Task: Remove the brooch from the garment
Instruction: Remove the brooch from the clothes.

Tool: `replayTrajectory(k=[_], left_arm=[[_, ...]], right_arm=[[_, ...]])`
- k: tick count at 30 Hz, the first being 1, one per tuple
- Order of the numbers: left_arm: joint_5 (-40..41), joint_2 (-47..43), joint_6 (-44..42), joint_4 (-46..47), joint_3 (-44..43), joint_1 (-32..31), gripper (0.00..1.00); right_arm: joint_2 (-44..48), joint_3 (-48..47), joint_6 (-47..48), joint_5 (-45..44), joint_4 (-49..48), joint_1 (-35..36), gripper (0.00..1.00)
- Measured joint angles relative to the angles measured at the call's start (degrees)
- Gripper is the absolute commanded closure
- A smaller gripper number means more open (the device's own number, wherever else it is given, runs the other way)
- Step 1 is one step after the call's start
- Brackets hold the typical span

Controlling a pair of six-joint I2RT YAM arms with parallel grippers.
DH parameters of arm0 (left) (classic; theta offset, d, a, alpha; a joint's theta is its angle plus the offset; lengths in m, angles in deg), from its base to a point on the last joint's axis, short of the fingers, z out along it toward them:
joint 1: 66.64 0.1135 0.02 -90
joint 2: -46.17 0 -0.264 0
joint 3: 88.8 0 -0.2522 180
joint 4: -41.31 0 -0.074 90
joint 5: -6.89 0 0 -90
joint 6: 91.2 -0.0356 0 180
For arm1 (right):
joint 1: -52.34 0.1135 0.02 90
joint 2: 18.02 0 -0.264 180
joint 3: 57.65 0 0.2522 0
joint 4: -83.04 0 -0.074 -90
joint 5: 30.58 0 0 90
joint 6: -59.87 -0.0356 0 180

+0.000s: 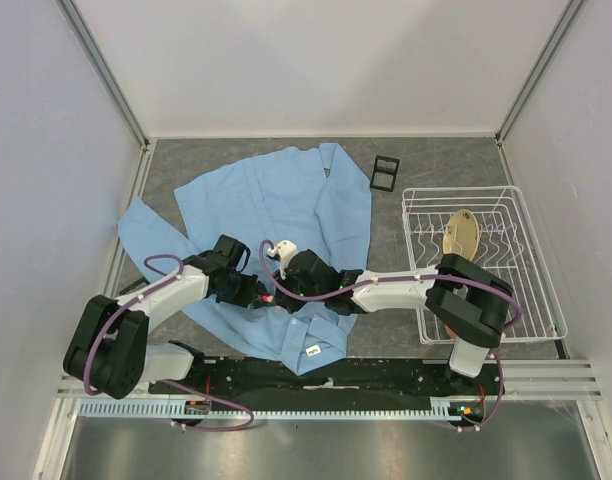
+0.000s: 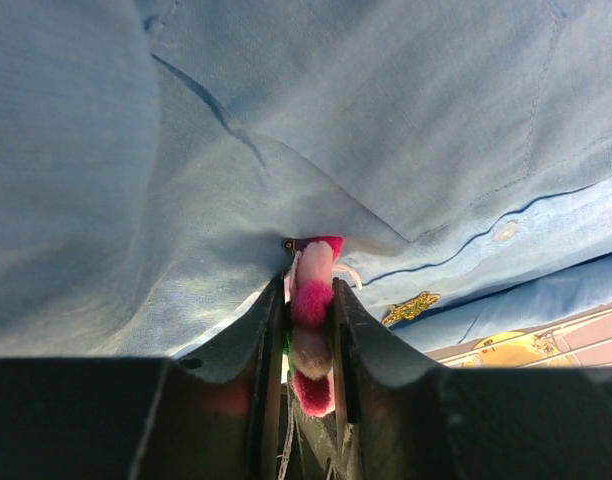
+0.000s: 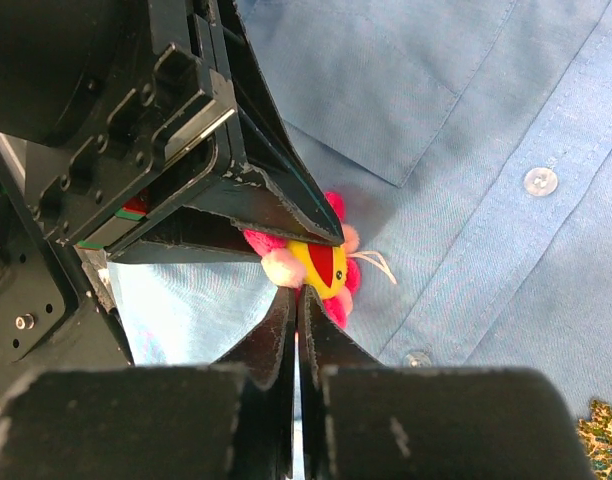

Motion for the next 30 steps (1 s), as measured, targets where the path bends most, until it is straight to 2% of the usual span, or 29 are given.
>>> replayTrajectory(k=[4, 10, 20, 30], left_arm=[[0.7, -0.7, -0.2, -0.3, 0.0, 0.0, 0.98], [0.4, -0.9, -0.7, -0.6, 0.0, 0.0, 0.98], [-0.6, 0.6, -0.9, -1.7, -0.5, 0.3, 0.98], [-0.6, 0.7, -0.9, -2.5, -0.7, 0.5, 0.98]], right_arm=[[0.0, 0.1, 0.4, 0.4, -0.5, 0.0, 0.76], [0.0, 1.1, 2.1, 2.2, -2.1, 0.0, 0.63], [-2.3, -0.4, 3.7, 2.7, -1.4, 0.6, 0.62], [-5.0, -2.9, 4.8, -0.5, -0.1, 1.8, 0.63]])
